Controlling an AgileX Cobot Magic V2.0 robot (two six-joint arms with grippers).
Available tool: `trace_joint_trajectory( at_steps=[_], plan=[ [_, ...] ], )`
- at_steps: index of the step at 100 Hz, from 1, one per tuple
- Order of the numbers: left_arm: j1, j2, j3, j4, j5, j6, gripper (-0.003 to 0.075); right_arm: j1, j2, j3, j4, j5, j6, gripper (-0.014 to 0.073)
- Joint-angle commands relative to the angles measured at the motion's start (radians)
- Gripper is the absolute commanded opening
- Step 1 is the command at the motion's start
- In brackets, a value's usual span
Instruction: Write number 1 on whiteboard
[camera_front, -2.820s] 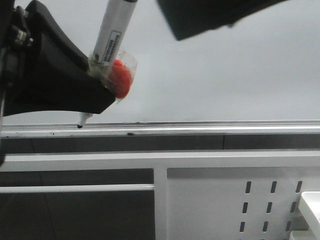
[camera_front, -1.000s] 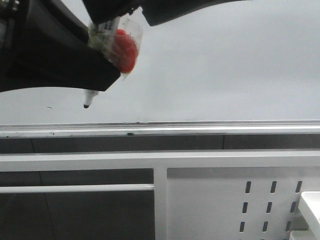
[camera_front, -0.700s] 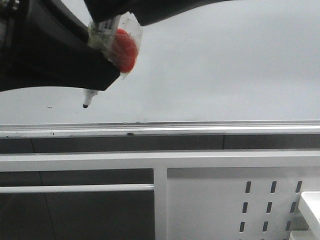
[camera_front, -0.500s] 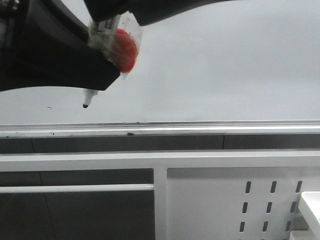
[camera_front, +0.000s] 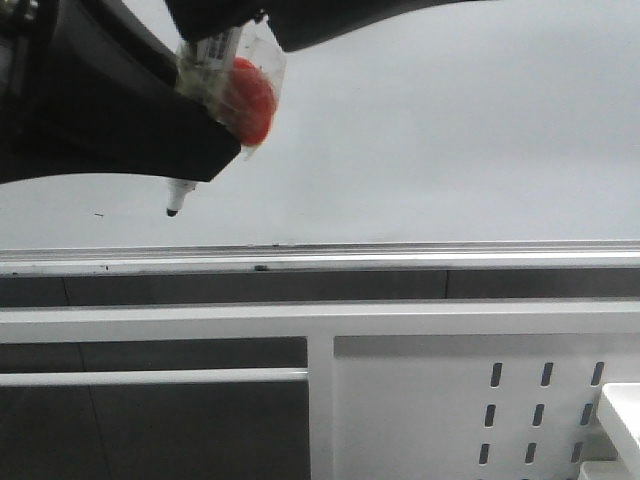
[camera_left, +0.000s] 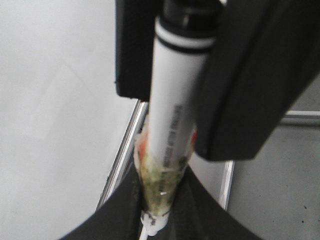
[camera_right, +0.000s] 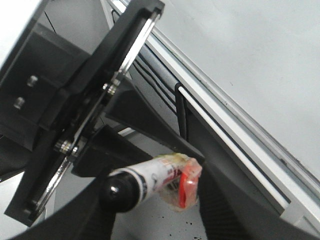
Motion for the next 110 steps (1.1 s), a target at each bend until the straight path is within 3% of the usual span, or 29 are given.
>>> trace_joint_trajectory(
  at_steps=[1, 29, 77, 110],
  plan=[
    [-0.007, -0.017, -0.032, 0.007, -0.054, -0.005, -0.002, 0.001, -0.014, -0.039, 0.012, -0.05, -0.01, 0.0329],
    [-0.007, -0.017, -0.032, 0.007, -0.054, -0.005, -0.002, 0.001, -0.014, -0.039, 0.012, -0.05, -0.01, 0.0309],
    [-0.007, -0.017, -0.032, 0.007, -0.054, -0.005, -0.002, 0.001, -0.014, -0.039, 0.012, -0.057, -0.01, -0.0078],
    [-0.007, -0.017, -0.032, -0.009, -0.054, -0.005, -0.0018, 0.001, -0.014, -0.039, 0.012, -0.092, -0.01, -0.0077]
  ],
)
